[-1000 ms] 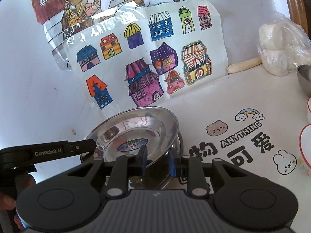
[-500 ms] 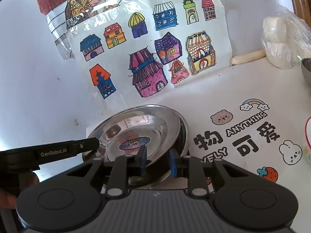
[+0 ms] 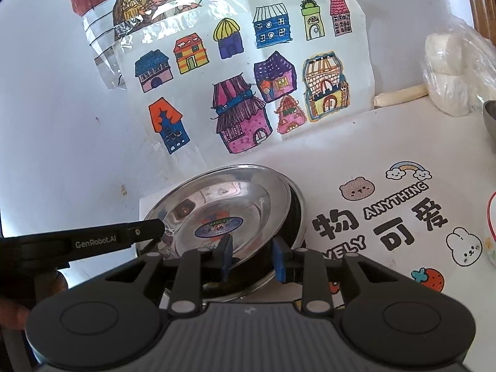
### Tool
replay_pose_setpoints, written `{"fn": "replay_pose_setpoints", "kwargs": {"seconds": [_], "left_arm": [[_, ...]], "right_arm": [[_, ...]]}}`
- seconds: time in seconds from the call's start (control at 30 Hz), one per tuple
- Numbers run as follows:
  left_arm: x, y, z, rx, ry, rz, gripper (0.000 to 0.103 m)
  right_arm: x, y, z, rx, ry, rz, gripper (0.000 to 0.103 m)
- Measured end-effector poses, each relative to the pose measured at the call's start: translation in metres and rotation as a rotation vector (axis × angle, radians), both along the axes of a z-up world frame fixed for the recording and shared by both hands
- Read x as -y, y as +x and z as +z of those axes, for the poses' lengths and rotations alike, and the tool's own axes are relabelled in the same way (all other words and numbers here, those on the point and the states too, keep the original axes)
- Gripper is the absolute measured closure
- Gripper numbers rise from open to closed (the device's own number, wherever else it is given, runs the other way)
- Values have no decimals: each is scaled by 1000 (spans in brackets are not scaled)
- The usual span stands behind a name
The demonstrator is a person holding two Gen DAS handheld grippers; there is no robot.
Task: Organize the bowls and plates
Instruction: 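Carry the small steel plate with both grippers and lower it onto the large plate, then open both grippers to release the small steel plate, then move both grippers to the steel bowl beside the bag and grip its rim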
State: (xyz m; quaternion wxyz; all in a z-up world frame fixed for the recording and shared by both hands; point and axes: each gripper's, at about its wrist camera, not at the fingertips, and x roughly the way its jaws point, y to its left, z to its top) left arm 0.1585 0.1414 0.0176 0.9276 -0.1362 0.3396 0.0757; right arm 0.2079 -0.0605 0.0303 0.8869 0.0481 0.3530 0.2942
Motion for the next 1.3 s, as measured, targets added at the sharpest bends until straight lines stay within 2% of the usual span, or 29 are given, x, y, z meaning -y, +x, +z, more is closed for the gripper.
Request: {"fn": "replay_pose_setpoints", "kwargs": {"seconds": [0.13,0.2,0.33,0.43,0.5,0.53,0.63,0.7,0.73,0.8,1.03,1.3], "left_arm": [[0,1,-1,-3,-5,-3,80],[0,1,-2,-6,-2,-5,80],[0,0,-1,-3,-5,-4,78],[0,-1,2,6,1,6,62],[0,-3,5,16,9,18,47],[0,-4,7,23,14,24,43],[2,-6,13,48,34,37,23],[4,-8,18,75,45,51,3],[5,-9,20,88,49,60,1],[8,-10,25,110,53,70,1],[25,3,44,123,49,24,1],[63,43,54,75,-78,-48,1]], "right_arm": [[-1,-2,1,26,-21,-4,71],[-1,-4,2,52,-44,-14,65],[1,-7,5,96,-60,-21,61],[3,-7,6,110,-59,-27,53],[6,-7,6,116,-53,-33,45],[7,-8,7,119,-48,-39,43],[14,-9,9,130,-31,-57,29],[21,-10,11,138,-4,-82,12],[27,-10,13,146,19,-101,8],[40,-8,18,161,54,-137,2],[88,-2,42,216,80,-255,0],[166,4,48,250,67,-456,0]]}}
